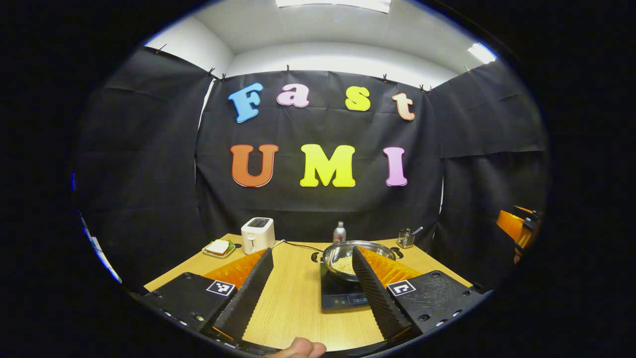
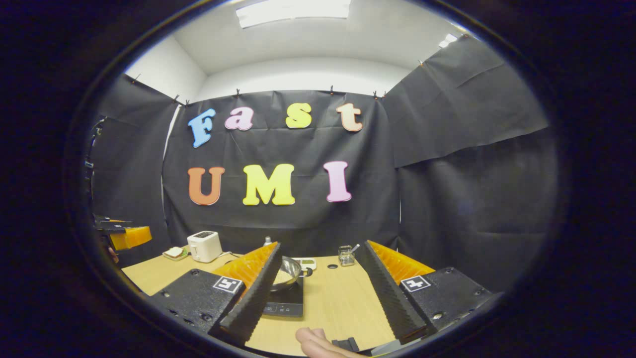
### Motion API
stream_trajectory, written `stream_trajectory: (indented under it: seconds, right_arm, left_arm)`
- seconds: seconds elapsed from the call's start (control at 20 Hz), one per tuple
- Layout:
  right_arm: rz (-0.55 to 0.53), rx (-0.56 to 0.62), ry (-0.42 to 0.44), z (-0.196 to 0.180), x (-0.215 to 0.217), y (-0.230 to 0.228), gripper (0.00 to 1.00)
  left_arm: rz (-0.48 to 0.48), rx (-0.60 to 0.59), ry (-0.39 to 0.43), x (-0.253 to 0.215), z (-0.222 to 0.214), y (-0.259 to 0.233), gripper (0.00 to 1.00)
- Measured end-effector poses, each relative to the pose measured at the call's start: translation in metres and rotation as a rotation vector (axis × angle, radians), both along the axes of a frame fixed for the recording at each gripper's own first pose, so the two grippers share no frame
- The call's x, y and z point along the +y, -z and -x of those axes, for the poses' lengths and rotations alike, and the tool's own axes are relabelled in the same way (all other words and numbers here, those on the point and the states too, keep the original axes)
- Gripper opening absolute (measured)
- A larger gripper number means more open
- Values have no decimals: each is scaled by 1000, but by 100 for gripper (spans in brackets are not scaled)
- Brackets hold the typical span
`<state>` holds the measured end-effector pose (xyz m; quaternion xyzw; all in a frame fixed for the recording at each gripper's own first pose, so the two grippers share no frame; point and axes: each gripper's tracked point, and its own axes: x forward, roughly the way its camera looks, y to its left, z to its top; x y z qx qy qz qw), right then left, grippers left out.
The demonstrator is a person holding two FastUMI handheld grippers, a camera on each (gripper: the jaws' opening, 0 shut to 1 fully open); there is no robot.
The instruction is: First push the handle of the pot to place it horizontally, then grasp the pot with both hands and set it on the induction cooktop.
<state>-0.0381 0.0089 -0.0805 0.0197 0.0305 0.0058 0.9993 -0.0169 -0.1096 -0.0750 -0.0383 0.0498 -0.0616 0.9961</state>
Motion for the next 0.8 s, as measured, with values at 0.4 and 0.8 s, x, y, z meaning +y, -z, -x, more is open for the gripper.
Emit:
stream_trajectory:
  seconds: [0.4,0.8]
  right_arm:
    - [6,-19,9,17,-2,-5,100]
    - [5,-44,16,34,-2,-11,96]
  left_arm:
    - [0,-41,25,-5,15,-11,95]
    - [-1,-77,3,1,27,-16,95]
